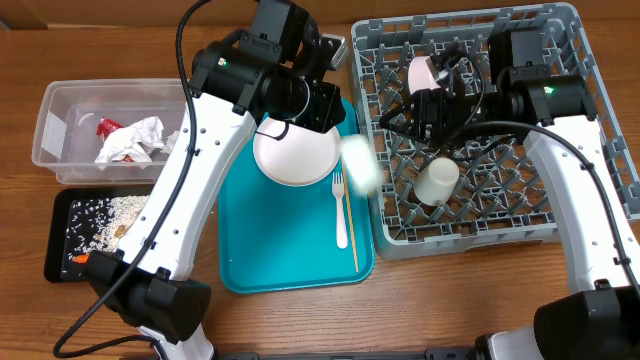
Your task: Sort waste into correct bins and load items into the dishwasher
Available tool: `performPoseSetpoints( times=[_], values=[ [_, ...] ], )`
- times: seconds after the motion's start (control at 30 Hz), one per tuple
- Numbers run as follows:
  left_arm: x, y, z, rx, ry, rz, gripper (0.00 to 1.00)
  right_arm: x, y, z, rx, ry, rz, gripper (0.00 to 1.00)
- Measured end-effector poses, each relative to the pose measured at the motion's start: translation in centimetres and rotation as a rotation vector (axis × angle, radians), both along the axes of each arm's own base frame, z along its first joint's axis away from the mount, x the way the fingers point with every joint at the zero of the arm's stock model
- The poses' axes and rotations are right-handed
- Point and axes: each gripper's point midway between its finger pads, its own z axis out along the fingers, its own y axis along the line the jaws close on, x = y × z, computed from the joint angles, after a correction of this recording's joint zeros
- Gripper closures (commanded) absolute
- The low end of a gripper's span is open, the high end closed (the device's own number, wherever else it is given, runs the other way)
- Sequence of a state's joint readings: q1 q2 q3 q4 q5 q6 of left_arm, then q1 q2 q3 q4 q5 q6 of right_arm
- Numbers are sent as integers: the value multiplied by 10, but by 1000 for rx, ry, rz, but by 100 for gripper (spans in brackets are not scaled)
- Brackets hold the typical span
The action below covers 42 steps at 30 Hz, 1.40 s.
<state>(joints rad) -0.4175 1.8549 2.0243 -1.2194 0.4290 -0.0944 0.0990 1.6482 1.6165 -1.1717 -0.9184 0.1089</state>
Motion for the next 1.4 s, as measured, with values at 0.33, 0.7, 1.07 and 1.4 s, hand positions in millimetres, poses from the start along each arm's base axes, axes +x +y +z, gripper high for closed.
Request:
performPoseSetpoints(
  times=[0.33,0.7,1.07,1.4],
  values=[
    [0,8,-6,47,10,33,96,-1,-1,-2,-9,11,-3,43],
    [-32,79,-40,397,186,253,96,-3,-16,-22,-136,53,-52,33],
    [-86,97,-91,593,423,285,87,-4,-28,-34,-225,71,-82,27],
    [-128,113,-179,707,584,292,83,-7,-38,-44,-303,87,-94,24]
  ],
)
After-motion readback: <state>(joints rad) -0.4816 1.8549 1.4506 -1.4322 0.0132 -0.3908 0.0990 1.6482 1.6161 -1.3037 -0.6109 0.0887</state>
